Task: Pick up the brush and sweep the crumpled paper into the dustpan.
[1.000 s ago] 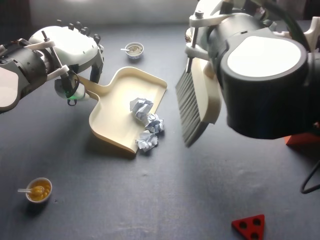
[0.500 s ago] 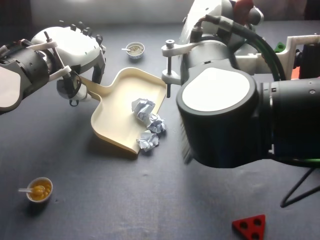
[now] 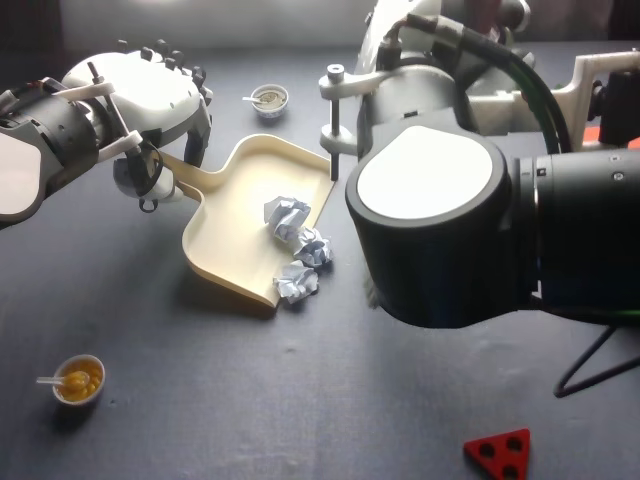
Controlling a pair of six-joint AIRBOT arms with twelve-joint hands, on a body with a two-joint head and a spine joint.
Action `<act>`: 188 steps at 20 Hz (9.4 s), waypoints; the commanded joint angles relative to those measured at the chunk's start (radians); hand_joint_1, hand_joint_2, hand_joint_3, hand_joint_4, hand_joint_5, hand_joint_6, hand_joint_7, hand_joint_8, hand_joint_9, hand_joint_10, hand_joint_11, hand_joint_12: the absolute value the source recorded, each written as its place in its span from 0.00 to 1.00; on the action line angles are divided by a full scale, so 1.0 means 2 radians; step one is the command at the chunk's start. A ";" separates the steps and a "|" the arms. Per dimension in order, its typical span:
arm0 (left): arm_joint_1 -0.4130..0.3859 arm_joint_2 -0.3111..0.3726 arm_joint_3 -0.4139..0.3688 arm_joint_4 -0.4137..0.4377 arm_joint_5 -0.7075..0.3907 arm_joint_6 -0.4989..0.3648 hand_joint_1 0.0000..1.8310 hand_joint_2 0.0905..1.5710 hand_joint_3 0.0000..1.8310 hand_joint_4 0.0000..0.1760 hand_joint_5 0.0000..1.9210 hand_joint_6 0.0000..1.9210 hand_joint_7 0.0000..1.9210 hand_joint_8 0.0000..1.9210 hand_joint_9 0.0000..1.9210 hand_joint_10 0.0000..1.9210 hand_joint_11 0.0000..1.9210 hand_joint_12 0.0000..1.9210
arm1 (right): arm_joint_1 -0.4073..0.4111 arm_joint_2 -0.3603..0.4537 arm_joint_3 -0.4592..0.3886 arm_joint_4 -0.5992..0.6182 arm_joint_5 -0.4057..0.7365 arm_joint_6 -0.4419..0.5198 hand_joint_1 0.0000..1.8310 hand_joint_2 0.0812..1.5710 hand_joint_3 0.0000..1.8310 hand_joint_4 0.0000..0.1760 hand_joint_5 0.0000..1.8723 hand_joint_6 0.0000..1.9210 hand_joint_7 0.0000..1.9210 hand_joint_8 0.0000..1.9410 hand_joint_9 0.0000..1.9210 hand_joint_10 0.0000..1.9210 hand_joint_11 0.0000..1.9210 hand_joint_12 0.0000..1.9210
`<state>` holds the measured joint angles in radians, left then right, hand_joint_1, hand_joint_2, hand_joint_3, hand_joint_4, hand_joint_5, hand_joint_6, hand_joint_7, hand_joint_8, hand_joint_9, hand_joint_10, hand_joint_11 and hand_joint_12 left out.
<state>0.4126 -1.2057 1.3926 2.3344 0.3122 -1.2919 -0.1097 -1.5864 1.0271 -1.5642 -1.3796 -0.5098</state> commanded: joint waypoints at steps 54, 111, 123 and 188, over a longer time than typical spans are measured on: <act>-0.005 0.002 -0.002 0.015 0.045 0.001 0.63 0.68 0.00 0.00 0.54 0.46 0.18 0.00 0.12 0.00 0.02 0.25 | -0.056 -0.151 0.196 -0.157 -0.021 0.066 0.90 0.72 0.00 1.00 0.57 1.00 0.61 1.00 0.62 1.00 0.58 1.00; -0.007 0.008 -0.017 0.009 0.045 0.002 0.63 0.67 0.00 0.00 0.55 0.44 0.18 0.00 0.11 0.00 0.03 0.28 | -0.050 -0.188 0.221 -0.106 -0.079 -0.044 0.88 0.72 0.00 1.00 0.57 1.00 0.60 1.00 0.61 1.00 0.59 1.00; -0.007 0.010 -0.017 0.009 0.045 0.002 0.64 0.67 0.00 0.00 0.55 0.44 0.19 0.00 0.12 0.00 0.04 0.28 | -0.037 -0.208 0.239 -0.138 -0.059 0.030 0.90 0.71 0.00 1.00 0.58 1.00 0.62 1.00 0.63 1.00 0.60 1.00; 0.004 0.011 -0.024 0.001 0.047 -0.019 0.64 0.67 0.00 0.00 0.55 0.44 0.19 0.00 0.12 0.00 0.03 0.28 | -0.027 -0.125 0.139 -0.208 -0.054 0.068 0.90 0.72 0.00 1.00 0.54 1.00 0.58 1.00 0.59 1.00 0.57 1.00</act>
<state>0.4282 -1.1923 1.3380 2.3051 0.3168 -1.3334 -0.1772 -1.8412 1.3048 -1.8545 -1.4437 -0.3584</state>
